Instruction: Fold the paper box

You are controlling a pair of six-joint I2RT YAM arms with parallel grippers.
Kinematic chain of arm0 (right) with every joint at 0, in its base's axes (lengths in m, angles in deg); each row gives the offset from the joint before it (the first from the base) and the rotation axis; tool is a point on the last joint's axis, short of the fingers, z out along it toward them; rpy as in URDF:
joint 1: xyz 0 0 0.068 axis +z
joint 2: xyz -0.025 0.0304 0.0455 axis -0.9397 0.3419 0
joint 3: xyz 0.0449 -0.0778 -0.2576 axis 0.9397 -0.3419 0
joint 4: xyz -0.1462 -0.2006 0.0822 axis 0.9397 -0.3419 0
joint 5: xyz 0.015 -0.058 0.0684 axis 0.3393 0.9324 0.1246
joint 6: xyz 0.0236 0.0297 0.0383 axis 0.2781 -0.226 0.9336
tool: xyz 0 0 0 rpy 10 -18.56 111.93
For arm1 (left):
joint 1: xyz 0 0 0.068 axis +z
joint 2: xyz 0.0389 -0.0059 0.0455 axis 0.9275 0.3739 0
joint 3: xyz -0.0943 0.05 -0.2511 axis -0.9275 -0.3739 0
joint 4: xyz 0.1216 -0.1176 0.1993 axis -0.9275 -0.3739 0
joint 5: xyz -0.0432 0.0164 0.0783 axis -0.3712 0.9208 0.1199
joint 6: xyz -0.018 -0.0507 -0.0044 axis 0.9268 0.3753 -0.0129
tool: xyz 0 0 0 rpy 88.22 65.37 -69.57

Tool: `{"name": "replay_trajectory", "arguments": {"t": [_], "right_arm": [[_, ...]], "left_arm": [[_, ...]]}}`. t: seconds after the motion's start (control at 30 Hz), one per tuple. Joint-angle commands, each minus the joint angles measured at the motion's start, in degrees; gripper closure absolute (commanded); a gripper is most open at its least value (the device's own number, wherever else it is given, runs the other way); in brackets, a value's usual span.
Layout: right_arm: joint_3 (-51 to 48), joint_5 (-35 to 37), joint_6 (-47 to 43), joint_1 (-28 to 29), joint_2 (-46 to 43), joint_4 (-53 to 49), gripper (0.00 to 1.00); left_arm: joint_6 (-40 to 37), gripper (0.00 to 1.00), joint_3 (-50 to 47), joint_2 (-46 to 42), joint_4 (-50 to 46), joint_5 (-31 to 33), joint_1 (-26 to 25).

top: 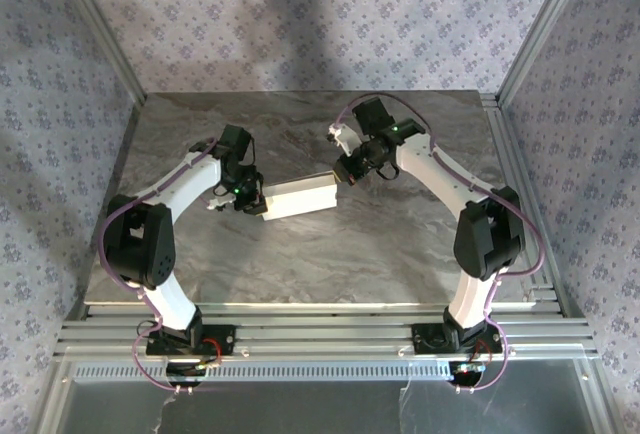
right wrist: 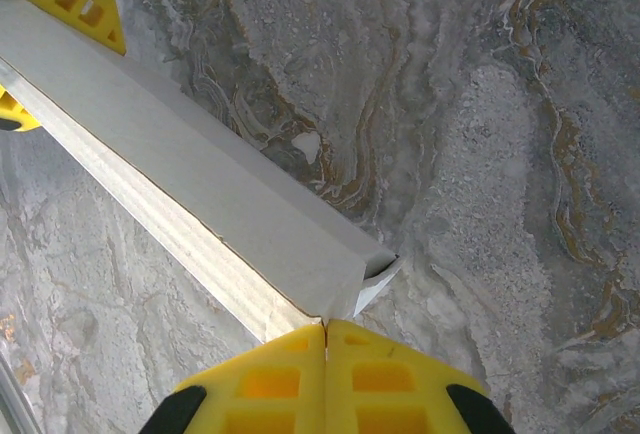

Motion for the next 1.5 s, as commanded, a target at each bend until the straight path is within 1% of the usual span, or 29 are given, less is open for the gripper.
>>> {"name": "replay_trajectory", "arguments": {"t": [0.0, 0.53, 1.2, 1.33, 1.47], "right_arm": [[2.8, 0.2, 1.8, 0.8, 0.7, -3.2, 1.00], [10.3, -0.3, 10.6, 1.4, 4.7, -11.5, 1.00], [17.2, -1.3, 16.8, 1.9, 8.4, -17.9, 1.00], [18.4, -1.3, 17.9, 1.9, 8.8, -18.7, 1.00], [19.3, -1.0, 17.4, 2.2, 9.5, -20.0, 1.00]], "left_arm": [[-0.8, 0.61, 1.4, 0.5, -1.9, -0.4, 0.4], [-1.7, 0.61, 1.6, 0.8, -2.0, -0.9, 0.5], [-2.6, 0.60, 2.2, 1.2, -2.7, -1.1, 0.3], [-3.1, 0.56, 2.4, 1.6, -2.8, -1.3, 0.3], [-3.4, 0.56, 2.9, 1.9, -3.3, -1.6, 0.3]]}}
